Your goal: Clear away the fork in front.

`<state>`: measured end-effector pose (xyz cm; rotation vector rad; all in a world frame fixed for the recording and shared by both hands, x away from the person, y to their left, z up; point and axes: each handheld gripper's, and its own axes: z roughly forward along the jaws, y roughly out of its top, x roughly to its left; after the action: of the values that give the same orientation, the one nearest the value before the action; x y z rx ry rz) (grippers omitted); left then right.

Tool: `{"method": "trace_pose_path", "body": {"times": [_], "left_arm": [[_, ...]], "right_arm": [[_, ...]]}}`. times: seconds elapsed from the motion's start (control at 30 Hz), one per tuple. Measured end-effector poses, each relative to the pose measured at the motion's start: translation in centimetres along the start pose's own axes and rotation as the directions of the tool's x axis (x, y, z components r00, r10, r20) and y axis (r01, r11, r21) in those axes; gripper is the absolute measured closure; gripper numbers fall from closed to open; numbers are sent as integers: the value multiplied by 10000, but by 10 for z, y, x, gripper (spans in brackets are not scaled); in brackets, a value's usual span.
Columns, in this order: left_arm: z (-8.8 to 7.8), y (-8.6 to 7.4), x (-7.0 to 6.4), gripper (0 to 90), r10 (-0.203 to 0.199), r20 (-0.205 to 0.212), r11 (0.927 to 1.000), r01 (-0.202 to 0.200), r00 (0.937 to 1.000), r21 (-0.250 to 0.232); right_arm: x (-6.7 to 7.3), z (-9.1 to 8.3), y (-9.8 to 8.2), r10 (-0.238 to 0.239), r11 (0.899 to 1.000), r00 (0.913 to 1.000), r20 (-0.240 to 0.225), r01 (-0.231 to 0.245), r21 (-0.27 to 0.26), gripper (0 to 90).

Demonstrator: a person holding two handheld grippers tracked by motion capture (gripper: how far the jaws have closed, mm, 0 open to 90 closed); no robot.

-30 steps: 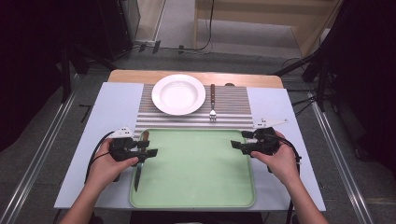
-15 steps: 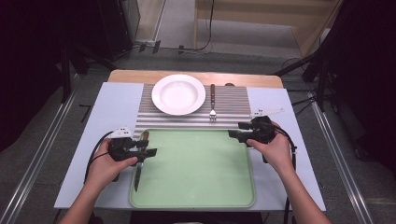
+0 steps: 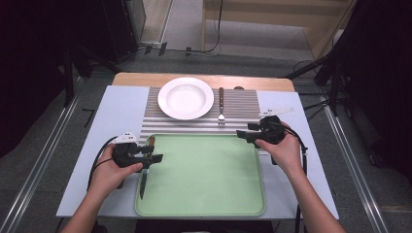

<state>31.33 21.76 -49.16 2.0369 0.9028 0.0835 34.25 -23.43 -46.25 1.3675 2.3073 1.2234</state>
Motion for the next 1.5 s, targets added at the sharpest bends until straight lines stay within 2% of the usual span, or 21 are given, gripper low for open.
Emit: {"method": "trace_pose_path", "body": {"times": [0.1,0.13,0.2,0.27,0.43,0.73,1.1,1.3,1.5], "left_arm": [[0,0,0,402,-4,7,10000,4,10000,-3],[0,0,0,402,-14,12,10000,14,10000,5],[1,0,0,401,-16,2,10000,16,10000,5],[1,0,0,401,-28,13,10000,28,10000,0],[0,0,2,402,-41,-16,10000,41,10000,-3],[-1,0,2,402,-64,6,10000,64,10000,-23],[-1,-1,3,401,-97,27,10000,97,9999,-24],[-1,-2,5,401,-145,-11,9999,145,9999,-9],[0,-2,5,401,-126,38,9999,126,9999,14]], "right_arm": [[-1,2,5,-223,9997,9995,227,223,-19,326],[-1,3,7,-397,9990,9991,111,400,-200,327],[-2,4,8,-440,9986,9989,156,444,-272,332],[-2,8,12,-403,9991,9992,43,404,-115,343],[-2,15,21,-246,9996,9997,44,247,-143,350],[0,25,36,-310,9995,9995,100,311,-95,359],[-5,40,51,-221,9996,9993,308,226,-158,352],[-12,52,59,-454,9989,9976,533,457,-42,352],[-24,68,68,40,10000,9976,692,-34,-89,352]]}}
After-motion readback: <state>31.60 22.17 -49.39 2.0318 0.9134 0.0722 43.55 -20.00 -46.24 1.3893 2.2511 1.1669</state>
